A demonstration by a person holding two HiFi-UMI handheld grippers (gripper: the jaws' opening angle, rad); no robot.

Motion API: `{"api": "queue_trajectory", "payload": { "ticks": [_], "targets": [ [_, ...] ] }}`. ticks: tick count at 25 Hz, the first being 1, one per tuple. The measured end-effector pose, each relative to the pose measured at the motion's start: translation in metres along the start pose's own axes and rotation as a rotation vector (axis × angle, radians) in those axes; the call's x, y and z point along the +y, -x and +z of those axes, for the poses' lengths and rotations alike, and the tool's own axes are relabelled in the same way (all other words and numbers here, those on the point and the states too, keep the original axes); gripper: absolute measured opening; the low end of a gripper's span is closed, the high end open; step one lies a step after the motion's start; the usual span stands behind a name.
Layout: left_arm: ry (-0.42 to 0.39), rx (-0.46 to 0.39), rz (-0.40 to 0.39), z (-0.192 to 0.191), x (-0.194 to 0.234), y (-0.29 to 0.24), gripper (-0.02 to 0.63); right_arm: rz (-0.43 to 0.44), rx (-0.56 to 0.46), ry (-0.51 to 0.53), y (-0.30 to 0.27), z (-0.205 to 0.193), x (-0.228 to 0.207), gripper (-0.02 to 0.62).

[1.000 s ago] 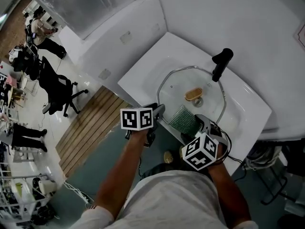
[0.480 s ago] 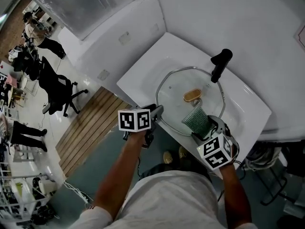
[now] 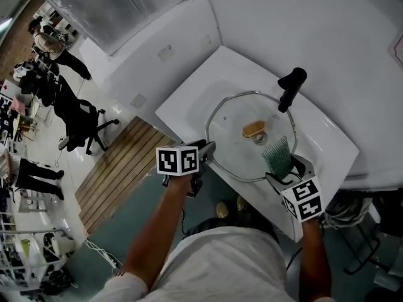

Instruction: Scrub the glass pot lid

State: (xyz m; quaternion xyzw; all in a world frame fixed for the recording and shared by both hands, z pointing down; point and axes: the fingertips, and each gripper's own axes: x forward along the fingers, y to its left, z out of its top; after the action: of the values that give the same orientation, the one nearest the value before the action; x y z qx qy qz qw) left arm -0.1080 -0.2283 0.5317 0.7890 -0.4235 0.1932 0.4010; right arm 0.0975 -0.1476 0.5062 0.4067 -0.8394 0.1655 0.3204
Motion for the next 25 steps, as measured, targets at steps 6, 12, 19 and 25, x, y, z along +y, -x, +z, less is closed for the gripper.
{"api": "queue_trajectory", "payload": {
  "ticks": [6, 12, 19, 25],
  "targets": [
    [-0.044, 0.006, 0.033, 0.002, 0.0, 0.002, 0.161, 0.076, -0.095, -0.15, 0.011, 0.012, 0.0, 0.348],
    [-0.101, -0.027, 0.036, 0.01, -0.013, 0.017, 0.161, 0.134, -0.175, -0.178, 0.026, 0.043, 0.008, 0.348],
    [-0.222, -0.232, -0.08, 0.044, -0.064, 0.06, 0.152, 0.227, -0.319, -0.142, 0.051, 0.1, 0.03, 0.348],
    [-0.354, -0.445, -0.199, 0.066, -0.115, 0.104, 0.094, 0.265, -0.465, -0.074, 0.075, 0.148, 0.053, 0.348]
  ]
}}
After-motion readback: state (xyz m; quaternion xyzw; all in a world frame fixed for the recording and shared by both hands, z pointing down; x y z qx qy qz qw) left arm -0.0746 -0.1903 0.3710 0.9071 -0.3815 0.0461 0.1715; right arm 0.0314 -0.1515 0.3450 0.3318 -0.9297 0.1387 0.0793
